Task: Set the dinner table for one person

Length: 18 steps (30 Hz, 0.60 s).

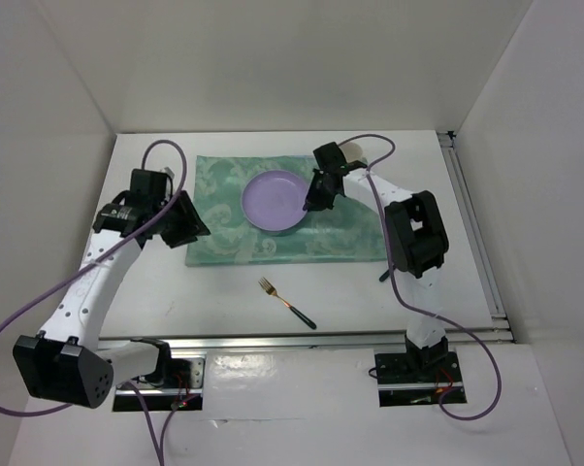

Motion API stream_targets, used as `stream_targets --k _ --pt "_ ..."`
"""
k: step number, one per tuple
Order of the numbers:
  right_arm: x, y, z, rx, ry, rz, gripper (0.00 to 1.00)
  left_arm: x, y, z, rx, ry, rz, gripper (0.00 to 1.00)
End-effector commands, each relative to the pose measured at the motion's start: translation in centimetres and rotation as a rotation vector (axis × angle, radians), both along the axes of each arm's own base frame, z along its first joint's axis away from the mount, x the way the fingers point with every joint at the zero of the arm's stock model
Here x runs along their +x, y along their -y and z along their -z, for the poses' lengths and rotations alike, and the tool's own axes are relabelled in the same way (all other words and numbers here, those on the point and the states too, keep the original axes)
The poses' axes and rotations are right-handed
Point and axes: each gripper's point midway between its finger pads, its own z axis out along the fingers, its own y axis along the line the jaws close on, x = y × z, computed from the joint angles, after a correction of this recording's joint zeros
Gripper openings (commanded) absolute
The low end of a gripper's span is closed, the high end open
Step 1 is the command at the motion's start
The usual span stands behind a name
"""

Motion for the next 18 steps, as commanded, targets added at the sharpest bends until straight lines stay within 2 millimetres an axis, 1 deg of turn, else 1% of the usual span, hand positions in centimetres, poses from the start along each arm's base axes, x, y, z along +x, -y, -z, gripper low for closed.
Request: stream_targets --k 1,2,3,4,6,7,9,10,11,14,15,16,17,18 --pt "2.1 -1.2 -3.0 0.080 0.062 0.033 0.00 -0.8 2.7 0.7 -0.078 0.003 0.034 0.54" --pt "2.1 -1.2 -2.5 0.075 0.052 0.034 0.00 -1.1 3.2 1.1 -0.087 -0.003 0.038 0.54" --pt "2.2 -1.1 -2.4 0.068 0.056 0.039 0.00 -1.1 3.7 1.5 -0.105 -0.011 0.028 0.54" --pt "2.1 -0.8 -1.7 0.050 0.041 0.048 0.00 -1.8 4.3 2.7 -0.108 -0.042 0.042 0.54" --pt "2.0 -0.4 -0.8 0.027 0.031 0.060 0.00 -2.3 5.0 3.1 -0.120 -0.049 0.050 0.54" --pt "1.4 0.1 0.1 0.010 0.003 0.077 0.00 -2.6 5.7 3.1 -0.124 -0.053 0.067 0.54" --pt "1.2 0.4 0.4 0.001 0.004 0.083 0.00 -2.7 6.1 3.1 -0.121 -0.055 0.071 0.54" --pt "1.0 0.5 0.1 0.007 0.004 0.092 0.00 -2.7 6.1 3.1 -0.116 -0.055 0.062 0.54" --pt "0.8 0.6 0.4 0.003 -0.005 0.092 0.00 -2.8 6.2 3.2 -0.107 -0.052 0.064 0.54" --pt "0.4 0.9 0.4 -0.005 -0.013 0.108 0.00 -3.2 7.1 3.3 -0.103 -0.068 0.078 0.54" --pt "0.4 0.9 0.4 -0.005 -0.013 0.108 0.00 -2.9 7.0 2.9 -0.100 -0.054 0.074 0.54" --pt "0.5 1.0 0.4 -0.012 -0.009 0.113 0.03 -3.0 7.2 2.9 -0.095 -0.053 0.075 0.54" --pt "0.1 1.2 0.9 -0.020 -0.026 0.113 0.08 -3.2 7.8 2.9 -0.091 -0.063 0.082 0.54" --pt "0.1 1.2 0.9 -0.020 -0.026 0.113 0.17 -3.2 7.9 2.9 -0.085 -0.062 0.071 0.56"
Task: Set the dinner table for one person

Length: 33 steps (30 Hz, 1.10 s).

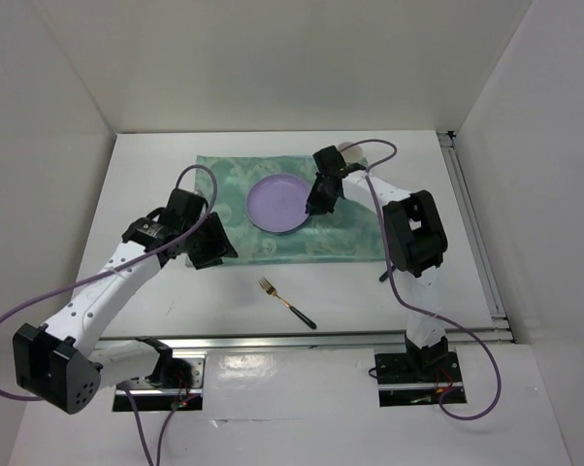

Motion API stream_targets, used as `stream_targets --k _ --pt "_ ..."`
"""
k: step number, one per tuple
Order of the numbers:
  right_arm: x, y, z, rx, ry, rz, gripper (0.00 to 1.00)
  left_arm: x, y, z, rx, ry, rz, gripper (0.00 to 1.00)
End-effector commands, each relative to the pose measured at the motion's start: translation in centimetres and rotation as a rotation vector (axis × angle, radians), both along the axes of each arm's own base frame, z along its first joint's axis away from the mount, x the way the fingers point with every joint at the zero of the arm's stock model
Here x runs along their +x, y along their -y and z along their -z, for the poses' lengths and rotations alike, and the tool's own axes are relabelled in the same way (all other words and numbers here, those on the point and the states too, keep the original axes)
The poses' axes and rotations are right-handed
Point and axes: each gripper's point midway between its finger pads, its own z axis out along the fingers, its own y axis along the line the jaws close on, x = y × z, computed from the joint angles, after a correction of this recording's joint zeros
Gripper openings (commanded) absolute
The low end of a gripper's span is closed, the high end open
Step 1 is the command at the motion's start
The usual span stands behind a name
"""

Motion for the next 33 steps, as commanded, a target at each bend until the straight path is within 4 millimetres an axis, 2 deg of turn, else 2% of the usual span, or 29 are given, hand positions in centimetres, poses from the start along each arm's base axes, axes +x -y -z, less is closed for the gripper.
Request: stream_targets --k 1,2,3,4,5,6,7,11,12,13,14,15,17,18,21,22,25,27,29,33 --pt "0.5 0.4 -2.0 0.008 0.041 0.033 0.28 0.9 0.9 -2.0 -0.005 0.063 -0.037 0.61" --pt "0.5 0.4 -2.6 0.014 0.052 0.033 0.53 0.4 1.5 -1.2 0.015 0.033 -0.031 0.82" --pt "0.3 0.5 -2.3 0.010 0.044 0.033 0.65 0.0 1.7 -1.4 0.026 0.026 -0.035 0.88" --pt "0.4 0.5 -3.1 0.012 0.062 0.026 0.74 0.1 1.9 -0.9 0.044 0.016 -0.058 0.91" --pt "0.3 0.8 -3.4 0.000 0.068 0.022 0.78 -0.6 2.9 -0.9 0.053 0.009 -0.035 0.93" --pt "0.4 0.9 -4.7 0.003 0.095 0.028 0.84 -0.8 3.4 -0.3 0.069 -0.008 -0.030 0.94" --pt "0.3 1.0 -5.3 0.000 0.103 0.019 0.86 -1.0 4.0 0.1 0.071 -0.021 -0.044 0.92" --pt "-1.3 1.8 -9.3 -0.035 0.175 0.007 0.87 -2.5 7.1 2.3 0.140 -0.062 -0.041 0.87" --pt "-2.4 2.3 -11.1 -0.038 0.208 0.011 0.87 -3.8 8.5 3.0 0.149 -0.080 -0.002 0.87" --pt "-2.9 2.7 -12.1 -0.045 0.231 0.013 0.88 -4.2 9.4 3.4 0.153 -0.094 0.007 0.87" --pt "-3.7 3.4 -12.7 -0.055 0.235 0.021 0.88 -4.8 10.1 4.9 0.172 -0.142 -0.017 0.87" --pt "-5.2 4.6 -14.1 -0.067 0.257 0.038 0.88 -5.4 11.5 5.2 0.159 -0.155 0.003 0.87" --pt "-6.7 6.4 -15.4 -0.075 0.278 0.055 0.88 -6.1 12.5 6.4 0.176 -0.197 0.003 0.87" --pt "-8.0 8.3 -16.5 -0.078 0.296 0.087 0.88 -6.5 13.6 7.4 0.186 -0.230 -0.004 0.84" --pt "-9.7 10.8 -18.6 -0.077 0.344 0.117 0.88 -6.3 15.6 8.5 0.194 -0.260 -0.031 0.80" --pt "-10.7 12.2 -20.1 -0.069 0.375 0.134 0.88 -6.3 16.2 8.6 0.193 -0.262 -0.033 0.78" --pt "-12.1 14.2 -21.4 -0.080 0.397 0.149 0.88 -6.3 17.4 8.8 0.226 -0.278 -0.064 0.71" --pt "-12.4 14.7 -21.8 -0.085 0.407 0.155 0.88 -6.1 17.9 8.8 0.233 -0.292 -0.089 0.69" --pt "-12.9 14.7 -22.0 -0.077 0.405 0.148 0.88 -6.4 18.4 9.7 0.245 -0.317 -0.098 0.62" --pt "-13.3 14.9 -22.3 -0.067 0.414 0.151 0.88 -7.0 18.0 10.8 0.271 -0.365 -0.131 0.62"
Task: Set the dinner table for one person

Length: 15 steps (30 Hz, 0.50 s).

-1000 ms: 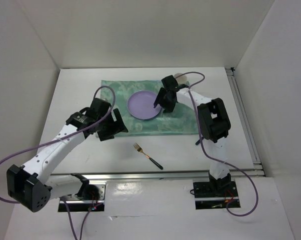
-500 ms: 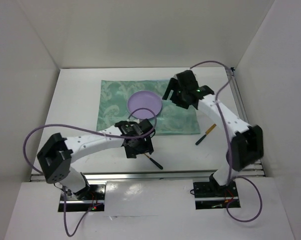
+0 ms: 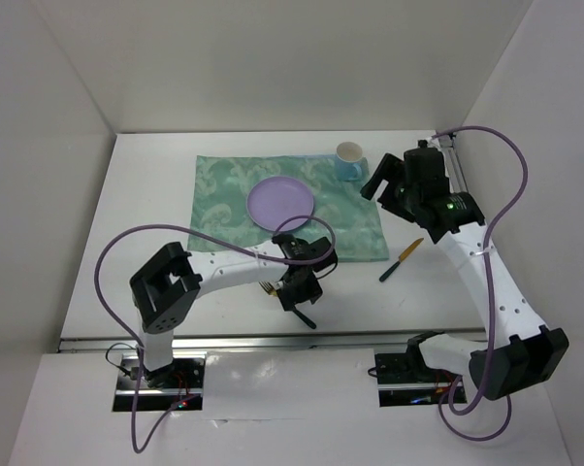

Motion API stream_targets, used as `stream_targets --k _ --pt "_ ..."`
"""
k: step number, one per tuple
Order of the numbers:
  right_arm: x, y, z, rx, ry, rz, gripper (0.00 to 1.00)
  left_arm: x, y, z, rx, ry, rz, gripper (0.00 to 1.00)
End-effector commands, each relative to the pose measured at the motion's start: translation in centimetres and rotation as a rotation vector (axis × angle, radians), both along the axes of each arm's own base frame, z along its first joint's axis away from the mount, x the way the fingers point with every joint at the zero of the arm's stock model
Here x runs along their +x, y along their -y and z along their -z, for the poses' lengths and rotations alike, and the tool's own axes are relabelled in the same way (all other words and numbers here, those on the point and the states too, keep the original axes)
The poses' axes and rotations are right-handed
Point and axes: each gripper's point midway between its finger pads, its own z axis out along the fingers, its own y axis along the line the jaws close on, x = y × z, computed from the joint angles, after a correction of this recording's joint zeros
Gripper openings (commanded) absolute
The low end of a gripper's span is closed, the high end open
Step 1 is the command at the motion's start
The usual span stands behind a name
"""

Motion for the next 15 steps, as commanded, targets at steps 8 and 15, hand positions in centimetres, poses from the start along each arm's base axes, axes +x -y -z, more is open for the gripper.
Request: stream_targets --k 8,15 --pt "-1.7 0.4 0.5 -0.023 -0.025 -0.037 0.88 -1.6 -1.3 1.8 0.082 -0.081 -0.099 0.76" --pt "-2.0 0.3 0.7 -0.026 -0.027 -0.050 0.88 -2.0 -0.9 3.4 0.105 -0.133 -0.130 0.69"
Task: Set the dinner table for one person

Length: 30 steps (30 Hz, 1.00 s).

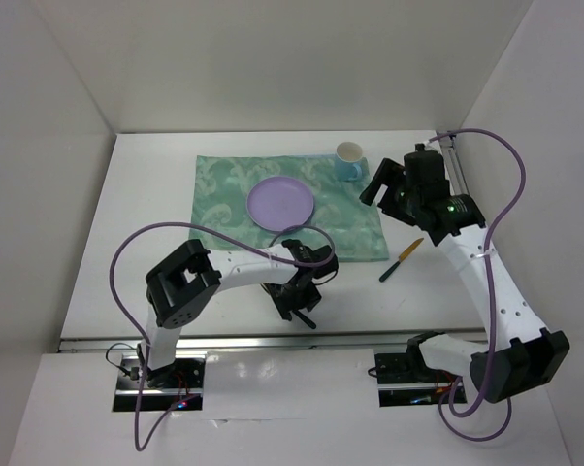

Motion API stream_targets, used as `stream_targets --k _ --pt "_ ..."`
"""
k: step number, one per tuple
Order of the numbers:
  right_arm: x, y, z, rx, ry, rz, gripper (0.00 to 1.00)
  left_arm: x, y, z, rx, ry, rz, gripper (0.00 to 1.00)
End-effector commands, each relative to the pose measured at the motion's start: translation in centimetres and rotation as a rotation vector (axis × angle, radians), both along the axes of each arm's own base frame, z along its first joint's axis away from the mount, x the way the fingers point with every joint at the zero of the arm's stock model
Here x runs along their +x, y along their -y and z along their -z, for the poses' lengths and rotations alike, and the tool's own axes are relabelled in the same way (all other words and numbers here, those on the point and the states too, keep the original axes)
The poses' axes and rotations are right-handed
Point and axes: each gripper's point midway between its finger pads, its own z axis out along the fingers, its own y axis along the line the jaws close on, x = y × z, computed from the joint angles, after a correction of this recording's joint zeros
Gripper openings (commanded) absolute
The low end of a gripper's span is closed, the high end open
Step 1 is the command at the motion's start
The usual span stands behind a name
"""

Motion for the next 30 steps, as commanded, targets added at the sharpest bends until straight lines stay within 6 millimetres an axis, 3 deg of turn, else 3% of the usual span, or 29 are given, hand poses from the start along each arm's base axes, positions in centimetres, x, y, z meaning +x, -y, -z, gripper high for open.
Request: stream_targets --k 1,6,11,14,19,20,23,24,26,27,28,29,30 --pt "-0.9 0.4 -0.5 -0.013 0.019 -0.016 0.88 -0.8 -0.1 0.3 0.015 -0.036 -0.050 0.69" --pt "-1.0 0.4 -0.1 -0.015 0.011 -0.016 0.88 -0.8 -0.5 1.5 0.039 -0.037 -0.083 0.61" --pt "-0.9 0.9 0.3 -0.030 0.004 -0.006 0.88 -0.7 -0.8 1.5 0.054 -0.033 -0.107 0.28" --pt "-0.8 0.9 0.2 -0.035 0.014 -0.011 0.88 -1.4 -1.5 0.5 0.064 -0.037 -0.116 0.02" --pt "-0.5 1.3 0.7 -0.046 0.006 -0.012 0.88 -2.5 -3.0 -2.3 0.091 0.011 -0.093 0.00" --pt "-0.4 1.2 1.0 -0.043 -0.004 -0.019 0.88 -2.4 -3.4 -3.8 0.071 0.037 -0.080 0.00" --pt "0.1 1.6 1.1 -0.043 -0.005 -0.013 0.88 -1.7 -6.3 -6.7 0.133 0.129 -0.009 0.00" --pt "-0.1 1.4 1.5 -0.045 -0.014 -0.027 0.88 -1.2 -8.7 -7.4 0.212 0.154 0.013 0.00" --pt "-0.3 1.8 2.5 -0.050 -0.038 -0.019 0.88 1.5 -11.5 -8.7 0.229 0.176 -0.006 0.00" --pt "-0.4 2.1 3.0 -0.052 -0.050 -0.008 0.88 2.5 -13.5 -9.9 0.249 0.205 0.069 0.00" --pt "-0.6 2.6 4.1 -0.049 -0.077 0.012 0.88 5.3 -14.9 -10.4 0.221 0.248 0.043 0.00" --pt "-0.8 2.6 4.6 -0.051 -0.091 0.012 0.88 6.5 -16.0 -11.0 0.216 0.263 0.048 0.00" --pt "-0.9 2.9 5.1 -0.046 -0.104 0.027 0.88 7.8 -17.5 -11.9 0.239 0.295 0.166 0.00"
